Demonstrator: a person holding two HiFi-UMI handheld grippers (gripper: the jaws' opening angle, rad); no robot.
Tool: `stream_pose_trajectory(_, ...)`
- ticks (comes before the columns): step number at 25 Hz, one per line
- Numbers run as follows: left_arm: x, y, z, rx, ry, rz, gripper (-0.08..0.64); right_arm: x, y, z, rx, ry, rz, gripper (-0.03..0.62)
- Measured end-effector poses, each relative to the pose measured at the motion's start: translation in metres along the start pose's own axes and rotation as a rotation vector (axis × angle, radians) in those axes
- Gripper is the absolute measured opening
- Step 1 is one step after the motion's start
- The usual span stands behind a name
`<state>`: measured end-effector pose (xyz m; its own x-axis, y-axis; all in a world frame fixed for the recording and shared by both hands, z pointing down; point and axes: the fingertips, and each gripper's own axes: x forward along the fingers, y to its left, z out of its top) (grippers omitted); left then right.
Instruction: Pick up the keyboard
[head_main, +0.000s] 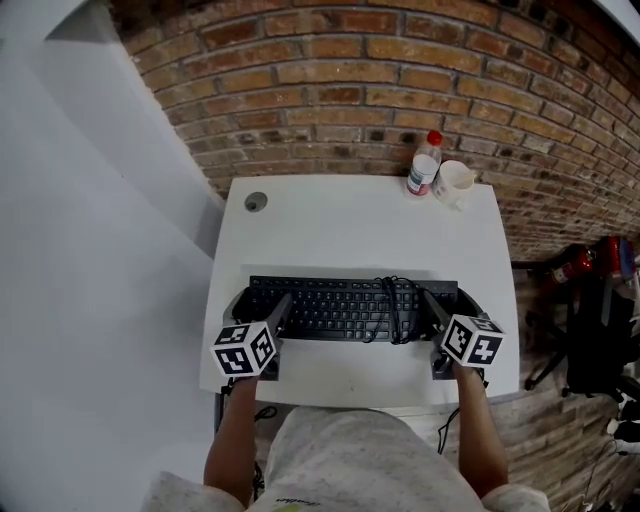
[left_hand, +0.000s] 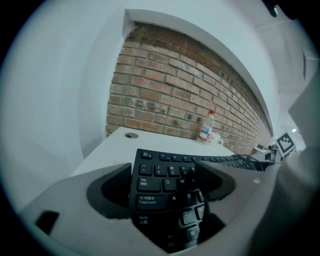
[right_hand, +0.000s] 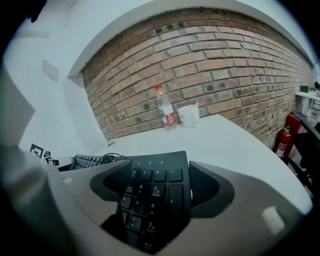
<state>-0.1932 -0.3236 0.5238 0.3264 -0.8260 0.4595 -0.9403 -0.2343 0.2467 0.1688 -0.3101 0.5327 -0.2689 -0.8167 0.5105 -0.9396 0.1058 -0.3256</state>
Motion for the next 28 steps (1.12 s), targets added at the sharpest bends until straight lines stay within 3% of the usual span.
stream_pose_trajectory(16, -0.050, -0.049, 0.123, 0.085, -0.301, -0.025, 0.387, -0.068, 0.029, 0.122, -0.084, -0.290, 0.057, 0.370)
stream_pose_trajectory(28, -0.106, -0.073, 0.179, 0.119, -0.494, -0.054, 0.387, -0.128, 0.060, 0.177, -0.162, -0.481, 0.086, 0.370)
